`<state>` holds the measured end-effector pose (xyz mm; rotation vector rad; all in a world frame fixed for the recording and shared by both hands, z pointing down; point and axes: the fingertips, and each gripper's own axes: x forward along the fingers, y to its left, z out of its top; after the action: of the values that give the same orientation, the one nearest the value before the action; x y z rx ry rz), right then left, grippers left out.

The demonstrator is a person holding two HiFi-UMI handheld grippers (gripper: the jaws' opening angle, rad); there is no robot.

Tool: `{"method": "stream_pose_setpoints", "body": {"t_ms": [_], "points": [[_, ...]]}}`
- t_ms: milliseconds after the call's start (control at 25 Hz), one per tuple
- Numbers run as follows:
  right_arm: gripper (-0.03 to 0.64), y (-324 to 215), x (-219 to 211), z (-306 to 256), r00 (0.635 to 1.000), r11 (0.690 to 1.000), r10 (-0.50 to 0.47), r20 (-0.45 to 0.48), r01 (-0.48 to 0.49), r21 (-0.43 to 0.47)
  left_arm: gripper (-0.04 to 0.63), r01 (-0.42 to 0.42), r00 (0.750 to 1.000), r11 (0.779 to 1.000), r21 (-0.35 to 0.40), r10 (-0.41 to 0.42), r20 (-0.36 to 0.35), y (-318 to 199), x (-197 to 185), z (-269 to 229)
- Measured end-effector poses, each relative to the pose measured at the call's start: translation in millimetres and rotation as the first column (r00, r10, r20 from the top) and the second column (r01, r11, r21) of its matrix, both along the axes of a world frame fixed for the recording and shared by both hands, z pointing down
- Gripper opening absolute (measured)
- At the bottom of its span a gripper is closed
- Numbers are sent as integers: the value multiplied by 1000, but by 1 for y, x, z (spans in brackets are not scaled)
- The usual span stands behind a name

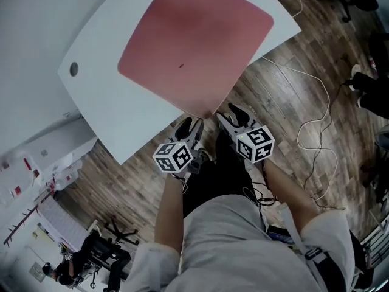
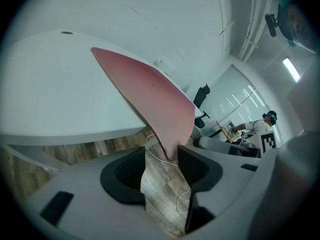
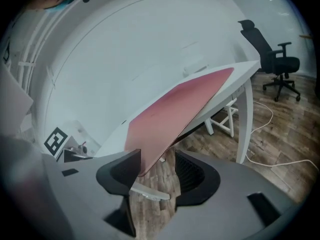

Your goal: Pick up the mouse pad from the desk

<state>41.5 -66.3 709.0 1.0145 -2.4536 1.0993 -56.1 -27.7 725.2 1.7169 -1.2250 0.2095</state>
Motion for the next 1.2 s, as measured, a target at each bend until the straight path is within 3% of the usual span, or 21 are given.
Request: {"method": "stream_pose_setpoints", "body": {"t_ms": [400,760,920,1200], "points": [[239,-19,-3,16,998,996,9,64,-4,-84,204,78,982,997,-19,-80,-174,-18,10,5],[231,-27,-11,11,997,996,-50,63,54,-66,196,51,986,999,8,-49,-160,-29,15,-6],[149,-33,-6,5,997,997,-48,61,52,-60,95,78,987,996,36,-72,-143,-34,8,-19],[127,-38,-10,-9,997,997,-50,59,54,-63,92,43,990,997,64,-34,-136,-43,6,-32]]}}
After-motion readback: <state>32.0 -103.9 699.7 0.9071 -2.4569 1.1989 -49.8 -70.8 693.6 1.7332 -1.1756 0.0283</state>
